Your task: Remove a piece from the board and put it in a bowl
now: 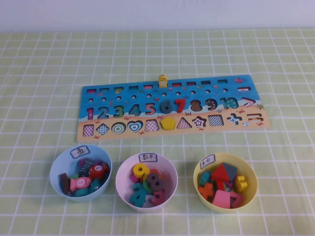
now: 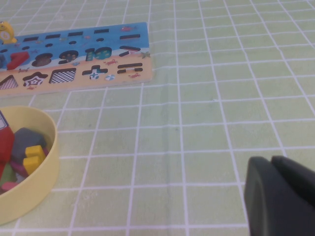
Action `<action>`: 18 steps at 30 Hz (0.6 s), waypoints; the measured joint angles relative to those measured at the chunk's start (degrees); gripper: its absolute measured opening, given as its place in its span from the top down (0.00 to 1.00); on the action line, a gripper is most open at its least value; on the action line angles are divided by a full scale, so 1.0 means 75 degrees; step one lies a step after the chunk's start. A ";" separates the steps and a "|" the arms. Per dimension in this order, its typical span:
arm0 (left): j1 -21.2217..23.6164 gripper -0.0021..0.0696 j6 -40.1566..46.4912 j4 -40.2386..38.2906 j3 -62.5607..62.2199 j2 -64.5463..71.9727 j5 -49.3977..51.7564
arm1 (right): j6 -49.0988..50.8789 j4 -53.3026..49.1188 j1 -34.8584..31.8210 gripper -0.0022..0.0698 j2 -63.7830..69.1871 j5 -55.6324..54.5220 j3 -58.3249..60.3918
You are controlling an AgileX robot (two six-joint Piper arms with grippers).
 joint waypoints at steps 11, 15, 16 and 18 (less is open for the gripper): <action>0.0000 0.98 -0.2429 -0.2042 0.0000 0.0000 -0.3148 | 0.0000 0.0000 0.0000 0.99 0.0000 0.0000 0.0000; 0.0000 0.98 -0.2429 -0.2073 0.0000 0.0000 -0.3230 | 0.0000 0.0000 0.0000 0.99 0.0000 0.0000 0.0000; 0.0000 0.98 -0.2429 -0.2073 0.0000 0.0000 -0.3215 | 0.0000 0.0000 0.0000 0.99 0.0000 0.0000 0.0000; 0.0000 0.98 -0.2429 -0.2073 0.0000 0.0000 -0.3183 | 0.0000 0.0000 0.0000 0.99 0.0000 0.0000 0.0000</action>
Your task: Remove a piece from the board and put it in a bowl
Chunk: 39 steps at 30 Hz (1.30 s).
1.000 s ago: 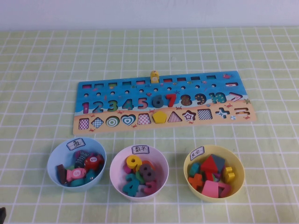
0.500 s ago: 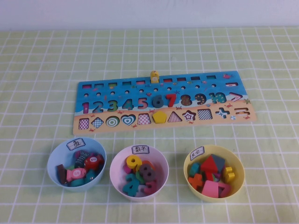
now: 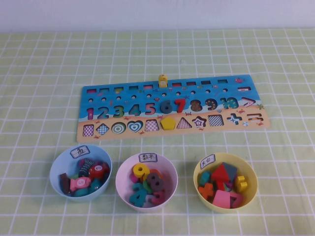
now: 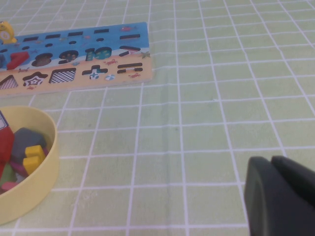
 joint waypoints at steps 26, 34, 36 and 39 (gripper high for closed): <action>0.0000 0.98 0.4590 0.2486 -0.6221 0.4655 0.9256 | 0.0000 0.0000 0.0000 0.99 0.0000 0.0000 0.0000; 0.0000 0.98 0.5603 0.1252 -0.8165 0.7396 0.9438 | 0.0000 0.0000 0.0000 0.99 0.0000 0.0000 0.0000; -0.0033 0.98 0.5687 0.1162 -0.8737 0.8234 0.9862 | 0.0000 0.0000 0.0000 0.99 0.0000 0.0000 0.0000; -0.0317 0.98 0.5707 0.1192 -0.9541 0.9374 1.0402 | 0.0000 0.0000 0.0000 0.99 0.0000 0.0000 0.0000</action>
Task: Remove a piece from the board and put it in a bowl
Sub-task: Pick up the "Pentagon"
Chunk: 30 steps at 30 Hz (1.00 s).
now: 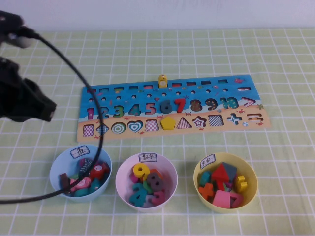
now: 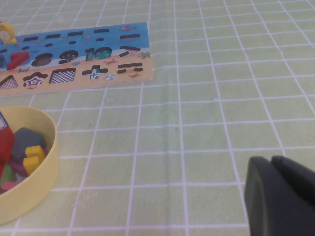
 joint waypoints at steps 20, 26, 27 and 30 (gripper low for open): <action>-0.3004 0.84 -0.0712 0.1311 -0.4648 0.5564 0.0887 | 0.0000 0.0000 0.0000 0.99 0.0000 0.0000 0.0000; -0.3099 0.40 -0.1180 0.1112 -0.5448 0.6641 0.0906 | 0.0000 0.0000 0.0000 0.99 0.0000 0.0000 0.0000; -0.3099 0.35 -0.1295 0.1082 -0.5526 0.6804 0.0906 | 0.0000 0.0000 0.0000 0.99 0.0000 0.0000 0.0000; -0.3099 0.29 -0.1547 0.1062 -0.5696 0.7199 0.0877 | 0.0000 0.0000 0.0000 0.99 0.0000 0.0000 0.0000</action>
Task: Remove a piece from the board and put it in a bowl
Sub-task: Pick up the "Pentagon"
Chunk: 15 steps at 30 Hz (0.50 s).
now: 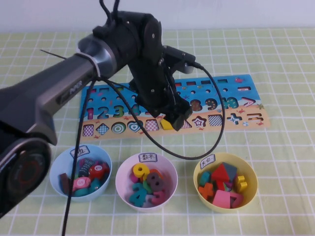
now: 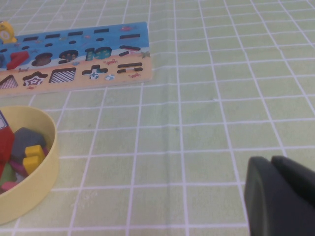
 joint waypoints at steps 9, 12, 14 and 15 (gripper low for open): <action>0.0000 0.28 -0.0165 -0.0018 -0.0126 0.0501 -0.0416 | 0.0000 -0.0014 0.0000 0.99 0.0000 0.0000 0.0000; 0.0000 0.29 -0.0165 0.0041 -0.0138 0.0519 -0.0665 | 0.0000 -0.0014 0.0000 0.99 0.0000 0.0000 0.0000; 0.0000 0.30 -0.0165 0.0137 -0.0155 0.0562 -0.0763 | 0.0000 -0.0014 0.0000 0.99 0.0000 0.0000 0.0000; 0.0000 0.30 -0.0165 0.0230 -0.0170 0.0590 -0.0826 | 0.0000 -0.0026 0.0000 0.99 0.0000 0.0000 0.0000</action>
